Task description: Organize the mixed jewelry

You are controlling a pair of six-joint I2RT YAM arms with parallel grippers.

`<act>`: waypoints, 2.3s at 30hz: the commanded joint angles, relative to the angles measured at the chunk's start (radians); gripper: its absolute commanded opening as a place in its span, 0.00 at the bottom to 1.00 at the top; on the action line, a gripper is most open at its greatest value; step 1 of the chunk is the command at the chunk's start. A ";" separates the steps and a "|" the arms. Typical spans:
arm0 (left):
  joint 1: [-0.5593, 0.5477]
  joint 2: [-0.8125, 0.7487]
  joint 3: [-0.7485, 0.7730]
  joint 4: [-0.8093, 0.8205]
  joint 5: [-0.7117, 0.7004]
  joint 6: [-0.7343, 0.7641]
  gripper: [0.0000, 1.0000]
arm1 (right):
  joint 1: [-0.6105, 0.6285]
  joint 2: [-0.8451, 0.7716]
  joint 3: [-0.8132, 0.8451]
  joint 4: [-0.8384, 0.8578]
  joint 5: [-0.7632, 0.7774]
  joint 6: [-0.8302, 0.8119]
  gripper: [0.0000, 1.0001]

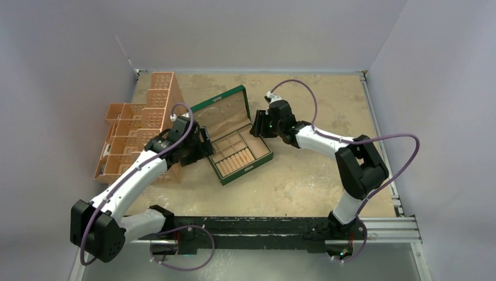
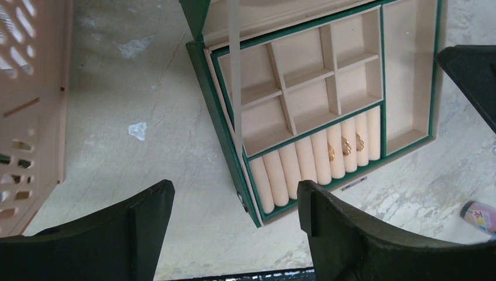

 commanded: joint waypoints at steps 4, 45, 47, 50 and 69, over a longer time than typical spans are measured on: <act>0.007 0.066 -0.071 0.197 0.058 -0.011 0.78 | 0.004 -0.012 -0.045 -0.001 -0.007 0.009 0.47; 0.006 0.158 0.017 0.123 -0.053 0.057 0.77 | 0.006 -0.263 -0.392 0.130 -0.070 0.304 0.31; 0.006 0.148 0.022 0.086 -0.080 0.048 0.77 | 0.005 -0.257 -0.385 0.131 -0.065 0.304 0.31; 0.006 0.144 0.007 0.053 -0.114 0.032 0.76 | 0.005 -0.248 -0.380 0.134 -0.060 0.303 0.31; 0.006 0.221 -0.090 0.497 0.222 0.130 0.75 | 0.004 -0.257 -0.421 0.233 -0.236 0.359 0.31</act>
